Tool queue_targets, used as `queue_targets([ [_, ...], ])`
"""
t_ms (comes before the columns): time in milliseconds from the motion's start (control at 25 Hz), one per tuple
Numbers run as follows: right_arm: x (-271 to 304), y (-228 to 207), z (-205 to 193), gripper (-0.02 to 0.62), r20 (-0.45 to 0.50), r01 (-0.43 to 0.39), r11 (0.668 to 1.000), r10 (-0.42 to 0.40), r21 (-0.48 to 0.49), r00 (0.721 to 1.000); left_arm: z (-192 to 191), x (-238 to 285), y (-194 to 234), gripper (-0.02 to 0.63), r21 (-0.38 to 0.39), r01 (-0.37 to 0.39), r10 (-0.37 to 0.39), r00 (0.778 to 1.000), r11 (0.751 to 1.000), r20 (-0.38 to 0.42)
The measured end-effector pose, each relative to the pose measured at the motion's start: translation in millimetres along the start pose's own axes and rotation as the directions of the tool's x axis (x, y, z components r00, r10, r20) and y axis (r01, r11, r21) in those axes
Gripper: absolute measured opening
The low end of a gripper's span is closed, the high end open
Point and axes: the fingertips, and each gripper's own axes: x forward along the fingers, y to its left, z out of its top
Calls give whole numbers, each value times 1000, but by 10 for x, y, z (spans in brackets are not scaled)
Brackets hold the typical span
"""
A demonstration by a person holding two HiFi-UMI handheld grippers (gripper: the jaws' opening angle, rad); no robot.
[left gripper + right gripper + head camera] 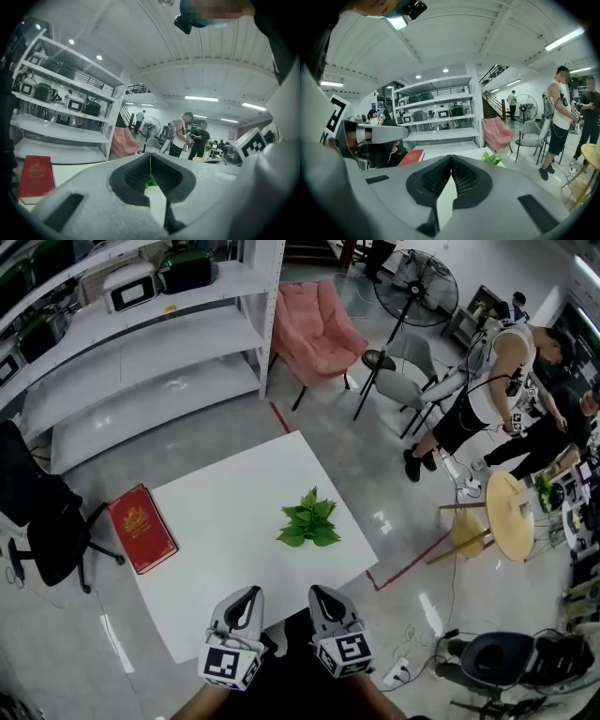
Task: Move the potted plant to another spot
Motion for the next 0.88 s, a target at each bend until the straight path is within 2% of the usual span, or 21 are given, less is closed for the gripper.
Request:
queue_targets([
  [200, 268, -131, -70, 12, -66, -75, 996, 71, -51, 995, 40, 170, 50, 20, -16, -61, 61, 998, 998, -3],
  [560, 734, -499, -320, 12, -191, -132, 984, 107, -122, 976, 122, 611, 62, 20, -21, -102, 102, 995, 995, -7],
  [760, 968, -574, -538, 12, -300, -179, 971, 126, -158, 946, 99, 750, 91, 20, -19, -117, 117, 993, 993, -26],
  [880, 1111, -633, -684, 14, -368, -209, 954, 120, -213, 922, 88, 809, 131, 20, -17, -126, 126, 991, 992, -40],
])
